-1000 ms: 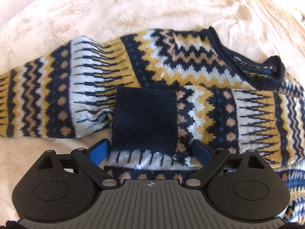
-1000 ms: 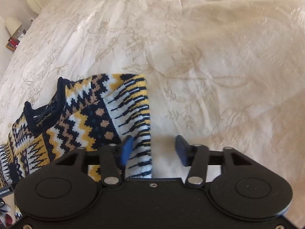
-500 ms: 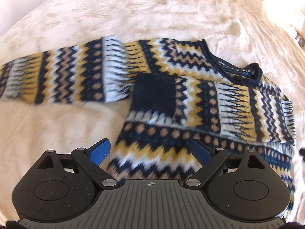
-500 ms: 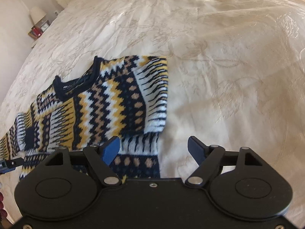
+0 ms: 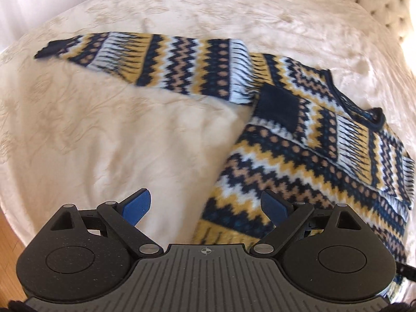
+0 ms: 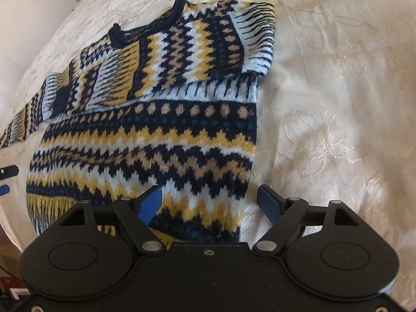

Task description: Fold small clothes

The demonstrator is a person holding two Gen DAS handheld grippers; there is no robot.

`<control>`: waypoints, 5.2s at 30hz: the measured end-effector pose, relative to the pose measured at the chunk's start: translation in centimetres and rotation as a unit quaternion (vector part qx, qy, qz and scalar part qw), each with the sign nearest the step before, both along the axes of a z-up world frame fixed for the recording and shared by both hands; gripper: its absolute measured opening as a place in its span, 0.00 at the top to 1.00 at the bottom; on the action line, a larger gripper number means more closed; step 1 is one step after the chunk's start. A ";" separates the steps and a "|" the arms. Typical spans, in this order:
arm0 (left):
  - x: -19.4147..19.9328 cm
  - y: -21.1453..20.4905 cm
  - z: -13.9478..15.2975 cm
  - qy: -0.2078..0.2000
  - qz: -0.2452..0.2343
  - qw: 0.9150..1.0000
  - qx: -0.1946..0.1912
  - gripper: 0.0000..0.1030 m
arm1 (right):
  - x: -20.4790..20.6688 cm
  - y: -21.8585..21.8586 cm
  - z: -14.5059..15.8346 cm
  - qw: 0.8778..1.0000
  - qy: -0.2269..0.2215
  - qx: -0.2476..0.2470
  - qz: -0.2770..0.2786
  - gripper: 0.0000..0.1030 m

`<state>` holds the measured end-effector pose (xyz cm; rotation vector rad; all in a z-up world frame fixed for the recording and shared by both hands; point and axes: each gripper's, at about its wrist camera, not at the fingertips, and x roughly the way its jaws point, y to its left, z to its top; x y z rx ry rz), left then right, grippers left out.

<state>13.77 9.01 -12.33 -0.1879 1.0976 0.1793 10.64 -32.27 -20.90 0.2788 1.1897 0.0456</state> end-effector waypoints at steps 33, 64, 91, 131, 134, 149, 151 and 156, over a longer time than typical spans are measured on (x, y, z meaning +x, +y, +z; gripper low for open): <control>8.3 10.2 -1.7 -0.002 -0.032 0.999 -0.027 0.10 | 4.6 14.9 -1.5 0.994 0.035 -0.100 0.022 0.10; 13.7 24.2 1.0 -0.149 0.143 0.974 -0.092 0.92 | 7.7 18.0 4.3 0.998 -0.020 -0.055 -0.003 0.10; 12.9 -16.3 5.7 -0.174 -0.244 0.945 -0.131 0.92 | 0.4 3.3 5.0 0.995 -0.064 -0.003 -0.074 0.10; 16.7 -4.6 -1.4 -0.018 -0.176 0.984 0.002 0.56 | 11.1 1.5 3.8 0.992 -0.077 0.021 -0.101 0.03; 17.8 -4.5 -2.9 0.015 -0.160 0.987 0.009 0.56 | 12.5 0.8 2.8 0.993 -0.067 0.017 -0.100 0.03; 18.8 -4.3 -5.3 0.064 -0.133 0.989 0.019 0.47 | 15.1 -0.6 -0.8 0.995 -0.025 0.036 -0.090 0.07; 18.7 -4.2 -5.3 0.064 -0.132 0.989 0.019 0.47 | 15.2 -0.5 -0.8 0.996 -0.024 0.027 -0.085 0.18; 18.8 -4.3 -5.3 0.063 -0.132 0.989 0.020 0.46 | 15.3 -0.4 -0.4 0.996 -0.020 0.009 -0.081 0.45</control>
